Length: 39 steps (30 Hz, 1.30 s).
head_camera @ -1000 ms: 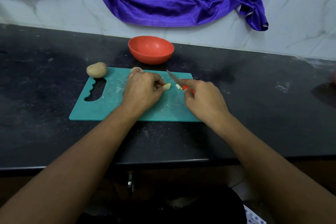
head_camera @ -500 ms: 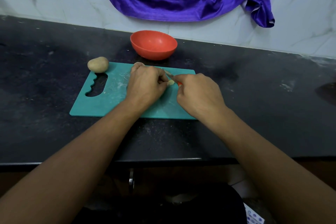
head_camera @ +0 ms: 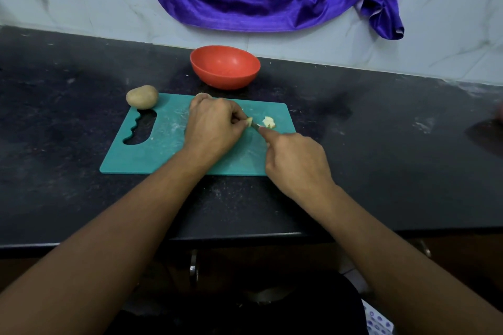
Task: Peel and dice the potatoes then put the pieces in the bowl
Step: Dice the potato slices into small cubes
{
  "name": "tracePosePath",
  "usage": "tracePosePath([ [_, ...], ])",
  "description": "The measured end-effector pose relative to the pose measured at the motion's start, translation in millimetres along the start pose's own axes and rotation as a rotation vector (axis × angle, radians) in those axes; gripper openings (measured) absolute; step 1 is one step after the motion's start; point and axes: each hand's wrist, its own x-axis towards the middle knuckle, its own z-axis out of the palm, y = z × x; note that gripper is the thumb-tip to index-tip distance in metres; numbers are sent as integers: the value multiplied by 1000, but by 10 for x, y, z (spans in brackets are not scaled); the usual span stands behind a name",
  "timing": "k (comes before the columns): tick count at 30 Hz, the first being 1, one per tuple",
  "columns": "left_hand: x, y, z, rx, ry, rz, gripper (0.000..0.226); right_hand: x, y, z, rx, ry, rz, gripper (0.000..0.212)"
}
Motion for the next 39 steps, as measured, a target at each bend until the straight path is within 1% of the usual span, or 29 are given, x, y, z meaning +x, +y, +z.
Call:
tracePosePath([
  [8,-49,47,-59,53,-45,27,12,183,184,-40,197,-15,145,46],
  [11,-44,39,-45,61,-37,45,9,194,168,-137,266,12,143,44],
  [12,-35,21,-32,65,-38,44,14,189,152,-184,271,26,131,44],
  [14,-21,-6,-8,68,-35,37,22,167,108,-269,246,38,106,44],
  [17,-14,-18,-1,69,-22,31,26,127,22,-345,206,31,82,40],
  [24,-22,16,-13,93,-21,43,17,145,-146,-322,90,-1,54,39],
  [29,-24,0,-8,114,-42,47,12,237,-245,-122,45,-23,35,36],
  [34,-19,-25,10,100,-40,31,17,89,-203,22,8,32,0,46],
  [39,-23,-19,30,112,-20,34,17,43,-34,-4,25,31,13,50],
])
